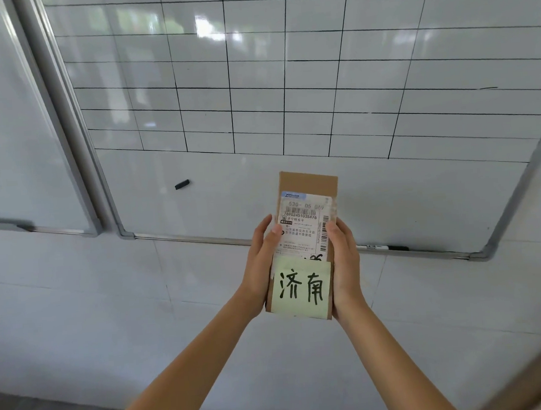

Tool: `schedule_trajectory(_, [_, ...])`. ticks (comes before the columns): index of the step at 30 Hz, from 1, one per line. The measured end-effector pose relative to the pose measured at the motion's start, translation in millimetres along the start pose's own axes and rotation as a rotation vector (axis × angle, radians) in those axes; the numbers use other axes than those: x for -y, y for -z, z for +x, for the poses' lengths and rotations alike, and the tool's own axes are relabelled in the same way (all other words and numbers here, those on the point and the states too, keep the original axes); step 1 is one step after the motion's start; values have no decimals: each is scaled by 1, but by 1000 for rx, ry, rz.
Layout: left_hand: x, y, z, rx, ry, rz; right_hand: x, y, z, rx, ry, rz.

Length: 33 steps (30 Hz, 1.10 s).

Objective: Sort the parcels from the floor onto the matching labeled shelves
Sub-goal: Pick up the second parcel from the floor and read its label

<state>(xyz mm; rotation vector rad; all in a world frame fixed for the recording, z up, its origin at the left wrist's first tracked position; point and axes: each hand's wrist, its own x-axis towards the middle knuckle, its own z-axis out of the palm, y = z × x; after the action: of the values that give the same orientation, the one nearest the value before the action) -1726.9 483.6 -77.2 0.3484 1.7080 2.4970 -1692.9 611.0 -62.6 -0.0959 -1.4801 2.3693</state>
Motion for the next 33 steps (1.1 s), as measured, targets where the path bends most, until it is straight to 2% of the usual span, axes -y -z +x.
schedule_trajectory(16, [7, 3, 11, 13, -72, 15, -11, 3, 9, 50, -58, 30])
schedule_trajectory(18, [4, 10, 9, -29, -93, 50, -14, -4, 8, 68, -68, 25])
schedule_trajectory(22, [-1, 26, 1, -54, -115, 108, -28, -21, 7, 142, -95, 12])
schedule_trajectory(26, [-10, 48, -6, -75, -97, 114, -42, -43, -1, 280, -201, 57])
schedule_trajectory(29, [-19, 70, -11, -127, -56, 95, -50, -60, -7, 336, -197, 53])
schedule_trajectory(33, [-29, 97, -27, -210, -115, 49, -57, -87, -19, 399, -187, -9])
